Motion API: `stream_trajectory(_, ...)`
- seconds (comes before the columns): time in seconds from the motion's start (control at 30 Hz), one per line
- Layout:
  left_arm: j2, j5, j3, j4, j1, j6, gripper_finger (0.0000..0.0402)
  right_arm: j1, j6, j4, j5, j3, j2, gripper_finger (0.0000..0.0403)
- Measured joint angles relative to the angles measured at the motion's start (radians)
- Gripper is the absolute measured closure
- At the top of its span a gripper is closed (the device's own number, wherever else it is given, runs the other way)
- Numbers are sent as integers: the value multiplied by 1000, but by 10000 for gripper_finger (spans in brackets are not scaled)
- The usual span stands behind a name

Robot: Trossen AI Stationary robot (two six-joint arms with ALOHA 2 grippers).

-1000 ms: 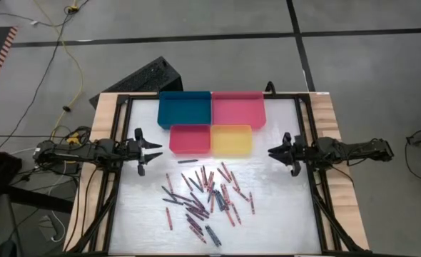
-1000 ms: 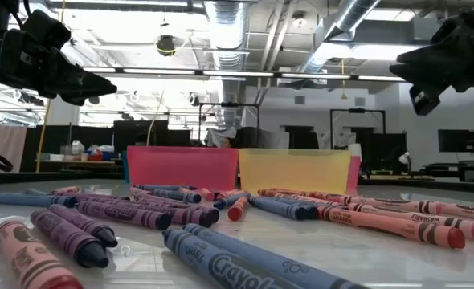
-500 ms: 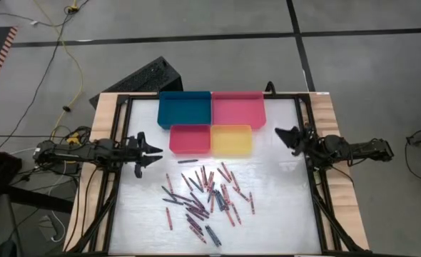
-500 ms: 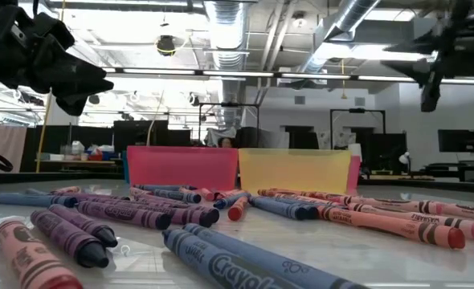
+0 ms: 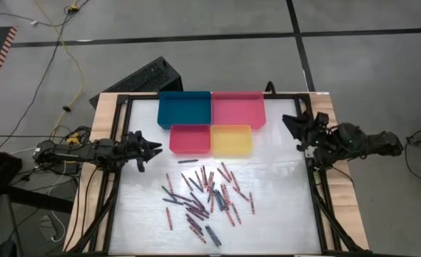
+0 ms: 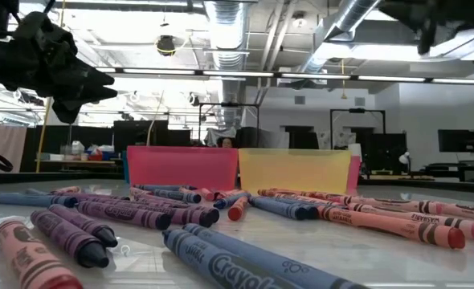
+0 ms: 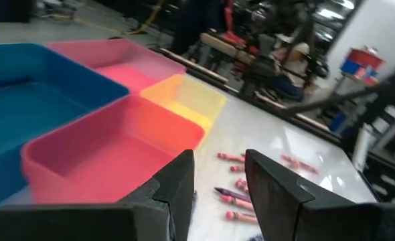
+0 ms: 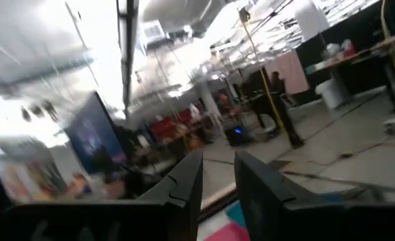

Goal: Sort crayons
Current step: Put the pink crayon into the pink bin

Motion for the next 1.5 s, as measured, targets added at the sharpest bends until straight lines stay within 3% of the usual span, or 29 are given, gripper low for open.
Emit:
stream_trajectory(0.1, 0, -29, 0, 1, 0, -4, 278, 0, -17, -164, 7, 153, 182, 290)
stream_trajectory(0.23, 0, -39, 0, 1, 0, -3, 278, -1, 92, -550, 49, 366, 419, 290)
stream_trajectory(0.37, 0, -39, 0, 1, 0, -5, 278, -18, 470, -961, 53, 547, 637, 290)
stream_trajectory(0.53, 0, -44, 0, 1, 0, 5, 278, 16, 801, -1232, -132, 638, 863, 290)
stream_trajectory(0.67, 0, -73, 0, 3, 0, 20, 278, 103, 976, -1254, -264, 640, 1017, 290)
stream_trajectory(1.07, 0, -98, 0, 3, 0, -21, 277, 487, 1510, -1054, -340, 641, 1257, 289)
stream_trajectory(1.23, 0, -117, 0, 4, 0, -21, 266, 564, 1580, -927, -341, 642, 1314, 278)
stream_trajectory(1.5, 0, -129, 0, 4, 0, -21, 244, 545, 1582, -866, -343, 642, 1370, 237)
